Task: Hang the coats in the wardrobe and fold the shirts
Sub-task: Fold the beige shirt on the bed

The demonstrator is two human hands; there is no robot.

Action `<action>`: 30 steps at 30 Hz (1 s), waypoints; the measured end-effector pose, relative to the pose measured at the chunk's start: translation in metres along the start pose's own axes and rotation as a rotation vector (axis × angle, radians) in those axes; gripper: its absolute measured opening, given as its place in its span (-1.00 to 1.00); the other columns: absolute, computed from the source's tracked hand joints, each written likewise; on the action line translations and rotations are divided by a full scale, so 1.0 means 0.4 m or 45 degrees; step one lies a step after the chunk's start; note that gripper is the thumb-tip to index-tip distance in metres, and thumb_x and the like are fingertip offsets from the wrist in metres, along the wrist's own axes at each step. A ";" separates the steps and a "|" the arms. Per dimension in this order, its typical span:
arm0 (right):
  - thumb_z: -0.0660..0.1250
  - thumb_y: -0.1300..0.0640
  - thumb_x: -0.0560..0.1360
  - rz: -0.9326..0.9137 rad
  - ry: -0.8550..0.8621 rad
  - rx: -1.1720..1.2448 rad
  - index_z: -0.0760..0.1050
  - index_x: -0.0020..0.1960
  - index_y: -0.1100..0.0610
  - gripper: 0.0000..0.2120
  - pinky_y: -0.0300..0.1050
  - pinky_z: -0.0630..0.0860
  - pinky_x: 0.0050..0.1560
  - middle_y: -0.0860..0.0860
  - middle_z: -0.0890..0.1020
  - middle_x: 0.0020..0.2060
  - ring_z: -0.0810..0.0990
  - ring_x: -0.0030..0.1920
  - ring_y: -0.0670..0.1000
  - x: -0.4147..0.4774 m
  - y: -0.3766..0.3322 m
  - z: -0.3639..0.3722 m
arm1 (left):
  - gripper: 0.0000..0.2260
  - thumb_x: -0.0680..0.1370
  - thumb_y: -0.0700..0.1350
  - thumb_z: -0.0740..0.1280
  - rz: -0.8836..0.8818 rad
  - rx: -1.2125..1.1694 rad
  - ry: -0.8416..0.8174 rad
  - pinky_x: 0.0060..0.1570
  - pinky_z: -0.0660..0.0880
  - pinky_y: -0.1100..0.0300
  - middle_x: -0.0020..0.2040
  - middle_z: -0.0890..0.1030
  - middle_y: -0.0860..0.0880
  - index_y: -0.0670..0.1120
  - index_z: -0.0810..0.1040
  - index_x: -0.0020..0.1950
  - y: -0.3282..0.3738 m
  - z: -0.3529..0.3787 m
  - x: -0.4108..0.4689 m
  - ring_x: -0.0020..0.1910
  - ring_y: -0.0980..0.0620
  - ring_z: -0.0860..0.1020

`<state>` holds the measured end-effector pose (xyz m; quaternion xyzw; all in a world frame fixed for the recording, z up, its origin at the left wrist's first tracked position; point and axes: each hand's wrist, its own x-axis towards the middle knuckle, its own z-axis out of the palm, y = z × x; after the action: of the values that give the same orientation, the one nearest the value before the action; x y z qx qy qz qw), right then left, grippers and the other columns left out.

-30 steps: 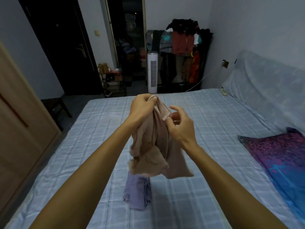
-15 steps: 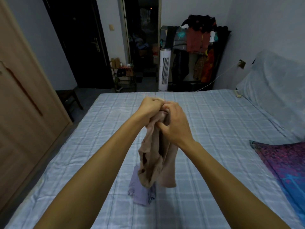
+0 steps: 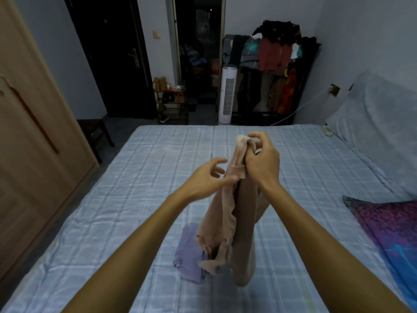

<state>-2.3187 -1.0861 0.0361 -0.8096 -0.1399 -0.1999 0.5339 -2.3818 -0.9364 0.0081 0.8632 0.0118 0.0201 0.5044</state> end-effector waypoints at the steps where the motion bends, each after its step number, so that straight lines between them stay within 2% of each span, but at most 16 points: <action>1: 0.24 0.08 0.54 -0.017 -0.015 -0.013 0.49 0.07 -0.06 -0.86 -0.24 0.45 -0.27 -0.17 0.56 -0.23 0.54 -0.22 -0.11 0.005 -0.001 -0.005 | -0.59 0.43 0.07 0.43 0.001 0.100 0.073 -0.05 0.54 0.19 0.00 0.60 0.08 0.10 0.48 0.25 -0.019 0.030 -0.001 -0.04 0.15 0.58; 3: 0.26 0.09 0.52 -0.043 -0.033 -0.028 0.54 0.06 -0.06 -0.84 -0.32 0.40 -0.22 -0.16 0.58 -0.17 0.53 -0.16 -0.12 0.012 -0.001 -0.013 | -0.82 0.45 -0.08 0.35 -0.037 0.150 0.317 -0.14 0.55 0.14 -0.13 0.63 0.06 0.06 0.58 0.03 -0.044 0.079 0.010 -0.17 0.08 0.60; 4: 0.27 0.09 0.50 -0.054 -0.023 -0.045 0.56 0.01 -0.05 -0.86 -0.32 0.37 -0.20 -0.14 0.59 -0.15 0.52 -0.12 -0.11 0.013 0.002 -0.017 | -0.88 0.46 -0.14 0.31 -0.090 0.100 0.430 -0.17 0.55 0.13 -0.19 0.64 0.03 0.03 0.60 -0.05 -0.047 0.091 0.020 -0.20 0.03 0.61; 7: 0.30 0.11 0.45 -0.073 0.030 -0.162 0.56 -0.07 -0.01 -0.90 -0.36 0.28 -0.15 -0.03 0.53 -0.11 0.43 -0.03 -0.06 0.014 0.016 -0.035 | -0.87 0.51 -0.20 0.22 -0.170 0.045 0.563 -0.23 0.47 0.10 -0.26 0.61 -0.05 -0.05 0.51 -0.20 -0.046 0.082 0.050 -0.23 -0.08 0.56; 10: 0.27 0.21 0.48 0.030 -0.064 -0.062 0.49 -0.09 0.05 -0.92 -0.46 0.31 -0.22 -0.07 0.50 -0.14 0.45 -0.12 -0.15 0.009 0.031 -0.065 | -0.78 0.57 -0.19 0.11 -0.178 -0.080 0.504 -0.33 0.31 0.11 -0.31 0.43 -0.05 -0.07 0.33 -0.28 -0.013 0.047 0.075 -0.30 -0.02 0.39; 13: 0.21 0.20 0.52 0.181 -0.261 0.033 0.46 0.05 0.03 -0.85 -0.36 0.39 -0.26 -0.15 0.53 -0.18 0.50 -0.17 -0.18 -0.013 0.051 -0.075 | -0.76 0.59 -0.15 0.05 -0.145 -0.136 0.445 -0.38 0.26 0.18 -0.32 0.39 -0.03 -0.07 0.29 -0.28 0.027 0.033 0.088 -0.35 0.06 0.32; 15: 0.27 0.15 0.50 0.205 -0.400 0.034 0.45 0.14 0.00 -0.78 -0.31 0.42 -0.21 -0.17 0.53 -0.16 0.51 -0.14 -0.18 -0.025 0.061 -0.072 | -0.73 0.60 -0.14 0.06 -0.108 -0.157 0.427 -0.38 0.27 0.17 -0.34 0.39 -0.02 -0.06 0.29 -0.31 0.046 0.029 0.092 -0.37 0.06 0.33; 16: 0.30 0.12 0.49 0.180 -0.462 0.016 0.49 0.10 0.00 -0.81 -0.31 0.43 -0.21 -0.16 0.55 -0.17 0.52 -0.15 -0.17 -0.028 0.064 -0.069 | -0.72 0.60 -0.14 0.07 -0.099 -0.161 0.413 -0.36 0.30 0.16 -0.34 0.41 -0.02 -0.06 0.30 -0.32 0.051 0.025 0.094 -0.36 0.06 0.35; 18: 0.34 0.04 0.48 0.108 -0.536 -0.007 0.55 -0.12 0.10 -0.87 -0.26 0.41 -0.29 -0.10 0.55 -0.32 0.50 -0.30 -0.12 -0.027 0.063 -0.066 | -0.72 0.59 -0.13 0.08 -0.103 -0.166 0.394 -0.31 0.35 0.13 -0.32 0.46 -0.05 -0.06 0.35 -0.32 0.055 0.014 0.099 -0.33 0.03 0.40; 19: 0.34 0.00 0.48 0.078 -0.555 0.001 0.50 -0.25 0.17 -0.75 -0.23 0.35 -0.33 -0.07 0.49 -0.41 0.43 -0.38 -0.09 -0.025 0.062 -0.067 | -0.73 0.59 -0.12 0.09 -0.108 -0.164 0.393 -0.31 0.34 0.12 -0.32 0.46 -0.05 -0.06 0.35 -0.31 0.054 0.007 0.101 -0.32 0.01 0.40; 21: 0.34 -0.04 0.50 0.047 -0.566 0.044 0.38 -0.37 0.20 -0.61 -0.23 0.29 -0.38 -0.03 0.37 -0.48 0.33 -0.43 -0.10 -0.018 0.055 -0.073 | -0.74 0.59 -0.10 0.11 -0.095 -0.139 0.391 -0.33 0.29 0.12 -0.34 0.41 -0.05 -0.06 0.35 -0.30 0.052 -0.009 0.097 -0.32 0.00 0.37; 23: 0.29 -0.04 0.53 0.028 -0.562 0.047 0.39 -0.36 0.17 -0.61 -0.32 0.29 -0.39 -0.04 0.38 -0.48 0.34 -0.43 -0.13 -0.010 0.048 -0.077 | -0.74 0.58 0.00 0.18 -0.063 -0.096 0.352 -0.35 0.31 0.15 -0.34 0.45 -0.03 -0.08 0.41 -0.27 0.052 -0.024 0.087 -0.33 0.02 0.39; 25: 0.24 0.00 0.57 0.032 -0.484 0.061 0.44 -0.32 0.08 -0.68 -0.38 0.30 -0.34 -0.14 0.42 -0.45 0.38 -0.41 -0.20 -0.001 0.050 -0.072 | -0.71 0.51 0.12 0.30 -0.041 -0.064 0.308 -0.34 0.42 0.18 -0.30 0.57 0.01 -0.10 0.52 -0.20 0.052 -0.037 0.072 -0.33 0.08 0.50; 26: 0.22 0.03 0.59 0.050 -0.418 0.089 0.50 -0.26 0.02 -0.74 -0.39 0.33 -0.29 -0.18 0.48 -0.40 0.44 -0.36 -0.23 0.003 0.052 -0.070 | -0.76 0.48 0.10 0.34 -0.004 -0.035 0.296 -0.32 0.46 0.21 -0.27 0.60 0.02 -0.07 0.54 -0.16 0.048 -0.042 0.066 -0.31 0.11 0.53; 28: 0.19 0.06 0.60 0.094 -0.297 0.151 0.58 -0.08 -0.02 -0.80 -0.42 0.39 -0.16 -0.23 0.59 -0.21 0.53 -0.16 -0.30 0.011 0.050 -0.070 | -0.98 0.46 -0.08 0.36 0.088 0.125 0.271 -0.32 0.44 0.29 -0.26 0.60 0.07 0.00 0.55 -0.13 0.035 -0.058 0.056 -0.29 0.16 0.54; 30: 0.19 0.07 0.61 0.100 -0.253 0.161 0.58 -0.04 -0.01 -0.80 -0.44 0.41 -0.12 -0.22 0.61 -0.15 0.53 -0.10 -0.33 0.019 0.047 -0.074 | -0.90 0.47 -0.16 0.33 0.114 0.296 0.212 -0.32 0.44 0.32 -0.24 0.60 0.10 0.05 0.56 -0.10 0.007 -0.077 0.048 -0.27 0.18 0.54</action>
<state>-2.3091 -1.1207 0.0350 -0.7950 -0.1726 -0.0885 0.5748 -2.3639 -0.9104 0.0259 0.9107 0.0172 0.1128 0.3969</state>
